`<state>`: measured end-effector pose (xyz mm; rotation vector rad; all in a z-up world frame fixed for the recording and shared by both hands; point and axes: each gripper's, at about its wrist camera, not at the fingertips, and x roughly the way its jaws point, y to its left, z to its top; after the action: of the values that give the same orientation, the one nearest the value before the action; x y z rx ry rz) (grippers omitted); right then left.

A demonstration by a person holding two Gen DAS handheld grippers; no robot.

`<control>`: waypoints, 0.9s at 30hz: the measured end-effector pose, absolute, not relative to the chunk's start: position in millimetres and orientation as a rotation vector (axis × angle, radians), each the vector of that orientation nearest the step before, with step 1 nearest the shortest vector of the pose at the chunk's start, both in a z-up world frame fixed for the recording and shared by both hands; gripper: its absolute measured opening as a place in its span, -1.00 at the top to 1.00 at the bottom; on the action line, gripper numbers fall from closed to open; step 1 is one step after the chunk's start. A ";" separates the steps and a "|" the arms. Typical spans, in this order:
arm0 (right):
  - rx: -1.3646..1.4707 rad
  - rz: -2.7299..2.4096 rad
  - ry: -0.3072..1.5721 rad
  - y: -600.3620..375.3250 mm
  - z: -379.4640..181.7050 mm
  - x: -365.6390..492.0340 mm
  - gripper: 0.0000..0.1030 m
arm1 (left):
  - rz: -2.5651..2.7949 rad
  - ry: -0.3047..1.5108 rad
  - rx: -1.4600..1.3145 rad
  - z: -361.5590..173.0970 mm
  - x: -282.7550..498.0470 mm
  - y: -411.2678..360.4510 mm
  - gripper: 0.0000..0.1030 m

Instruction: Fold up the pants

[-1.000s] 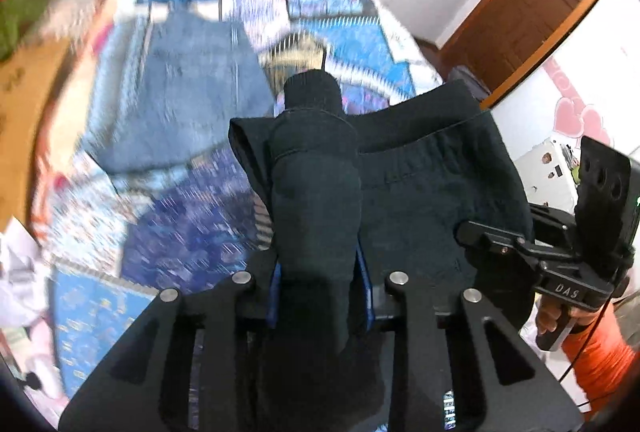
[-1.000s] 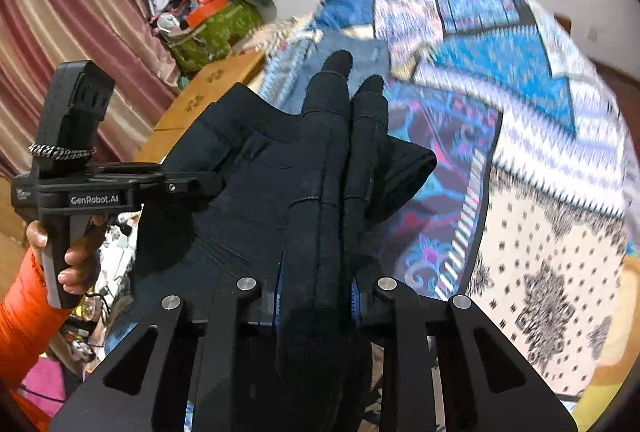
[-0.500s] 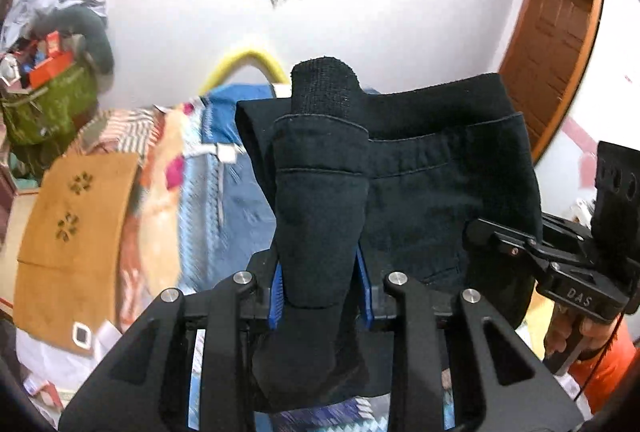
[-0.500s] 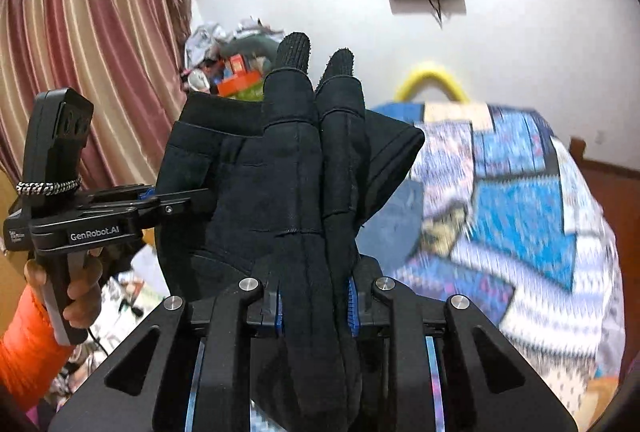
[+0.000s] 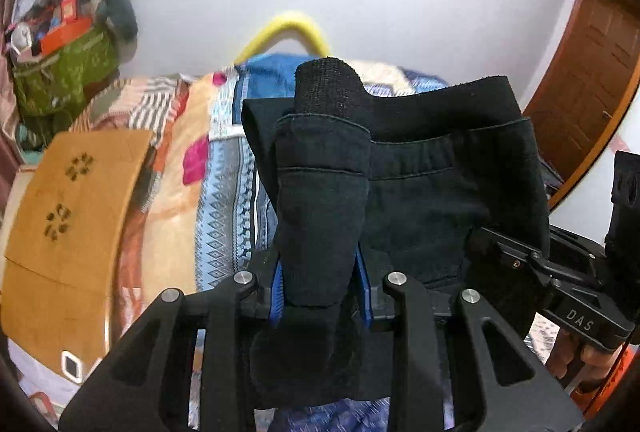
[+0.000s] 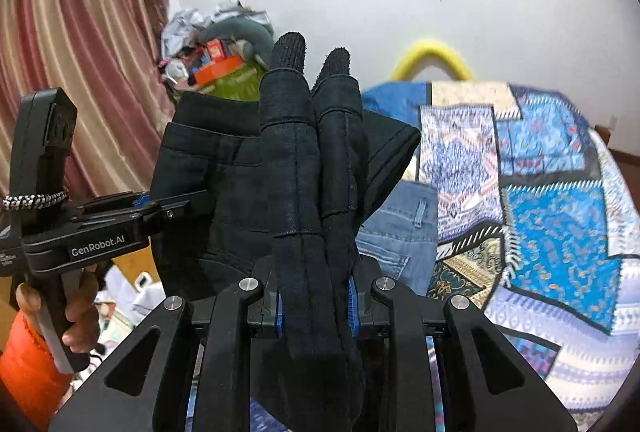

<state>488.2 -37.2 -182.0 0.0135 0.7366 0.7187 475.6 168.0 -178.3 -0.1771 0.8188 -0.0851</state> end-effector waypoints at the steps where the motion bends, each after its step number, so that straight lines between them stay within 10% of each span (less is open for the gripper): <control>1: 0.013 0.715 0.745 -35.7 -192.2 494.5 0.61 | -0.083 0.826 -0.175 -188.6 481.9 168.7 0.44; 18: -0.019 0.525 1.017 -41.7 -281.5 554.0 0.46 | 0.062 1.072 -0.053 -313.5 566.0 141.3 0.20; 27: 0.066 0.536 0.893 -96.1 -231.6 496.8 0.42 | 0.065 0.977 -0.025 -252.4 498.7 145.6 0.08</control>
<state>496.8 -96.1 -231.6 0.0664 0.8932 0.5356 498.7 145.6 -252.4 -0.0251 0.9774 0.0649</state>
